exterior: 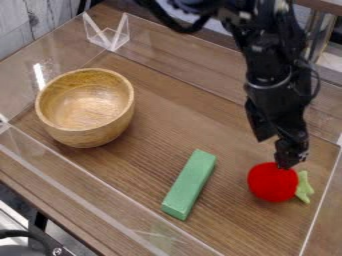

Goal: Move the red fruit to the right

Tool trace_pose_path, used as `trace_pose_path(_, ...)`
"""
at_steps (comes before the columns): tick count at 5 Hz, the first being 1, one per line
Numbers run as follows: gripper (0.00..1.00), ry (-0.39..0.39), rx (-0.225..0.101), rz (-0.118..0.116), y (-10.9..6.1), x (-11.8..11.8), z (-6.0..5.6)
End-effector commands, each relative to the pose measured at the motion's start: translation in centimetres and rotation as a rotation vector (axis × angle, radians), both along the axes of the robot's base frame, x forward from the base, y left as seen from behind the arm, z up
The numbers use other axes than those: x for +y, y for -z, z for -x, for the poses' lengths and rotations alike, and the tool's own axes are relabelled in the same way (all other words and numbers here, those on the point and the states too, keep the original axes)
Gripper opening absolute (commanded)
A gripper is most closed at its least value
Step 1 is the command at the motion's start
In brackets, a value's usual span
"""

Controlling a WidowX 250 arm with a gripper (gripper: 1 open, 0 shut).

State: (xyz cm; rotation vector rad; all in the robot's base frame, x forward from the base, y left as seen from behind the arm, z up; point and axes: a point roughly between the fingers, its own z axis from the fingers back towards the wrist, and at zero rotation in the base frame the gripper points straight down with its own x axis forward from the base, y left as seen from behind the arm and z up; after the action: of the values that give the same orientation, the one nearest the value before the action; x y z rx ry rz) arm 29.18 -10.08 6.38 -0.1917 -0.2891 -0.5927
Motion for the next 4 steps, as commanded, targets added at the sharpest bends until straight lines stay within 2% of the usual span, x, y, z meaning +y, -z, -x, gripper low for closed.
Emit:
trace_pose_path(1, 1.00, 0.003, -0.023, 0.007, 0.5, 0.9, -0.9)
trace_pose_path(3, 1.00, 0.026, -0.029, -0.016, -1.3, -1.6, -1.3)
trace_pose_path(4, 1.00, 0.016, -0.029, -0.016, -1.3, -0.6, -0.7)
